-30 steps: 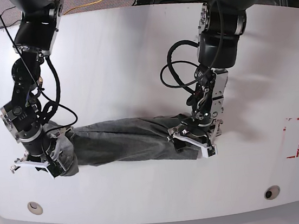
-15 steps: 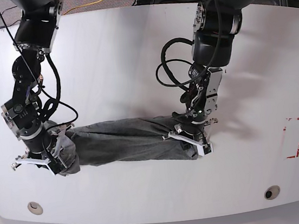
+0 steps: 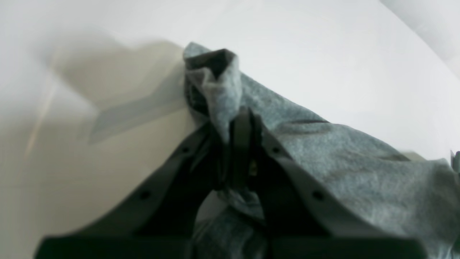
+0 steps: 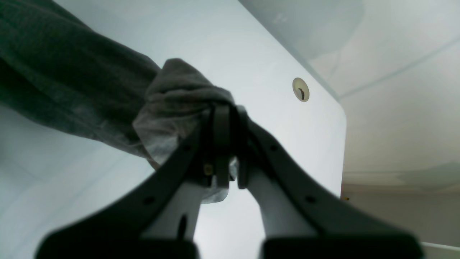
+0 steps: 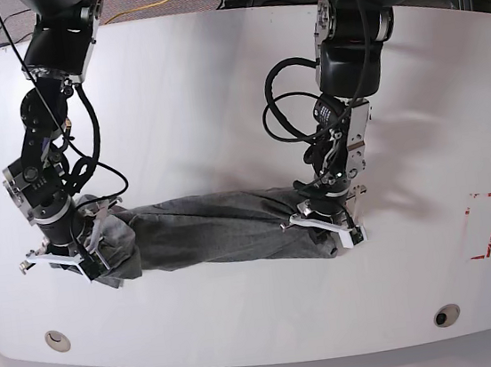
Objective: Layout the t-shirt on the table in an organized manner, then fold the t-shirt properly
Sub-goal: 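Hold both shirt ends and draw the grippers slightly toward each other, then lift the shirt with both grippers and swing it up and away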
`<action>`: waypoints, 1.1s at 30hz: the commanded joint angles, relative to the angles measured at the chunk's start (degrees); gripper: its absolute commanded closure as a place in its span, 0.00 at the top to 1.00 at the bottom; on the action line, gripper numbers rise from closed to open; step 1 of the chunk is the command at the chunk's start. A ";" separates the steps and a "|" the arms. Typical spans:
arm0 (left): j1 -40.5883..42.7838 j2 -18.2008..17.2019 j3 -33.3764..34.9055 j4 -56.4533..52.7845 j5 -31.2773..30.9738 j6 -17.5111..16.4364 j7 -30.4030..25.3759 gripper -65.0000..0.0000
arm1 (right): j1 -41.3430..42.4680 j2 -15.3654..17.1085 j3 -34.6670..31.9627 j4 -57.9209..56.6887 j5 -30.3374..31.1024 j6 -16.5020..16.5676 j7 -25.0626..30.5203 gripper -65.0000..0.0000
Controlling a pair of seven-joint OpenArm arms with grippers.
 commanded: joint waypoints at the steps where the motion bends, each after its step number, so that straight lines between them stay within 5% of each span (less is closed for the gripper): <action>1: -1.73 -0.59 0.12 1.78 0.19 -0.45 -1.23 0.00 | 1.22 0.63 0.10 1.86 0.21 -0.53 1.32 0.00; 15: -0.94 -2.17 0.21 6.35 0.28 -0.45 -1.23 0.00 | 1.30 0.54 0.01 2.48 0.21 -0.53 1.32 0.00; 33: 7.24 -7.36 0.39 32.28 1.42 -0.36 -0.88 0.00 | -0.37 -1.04 -0.08 7.58 0.21 -0.53 1.06 0.00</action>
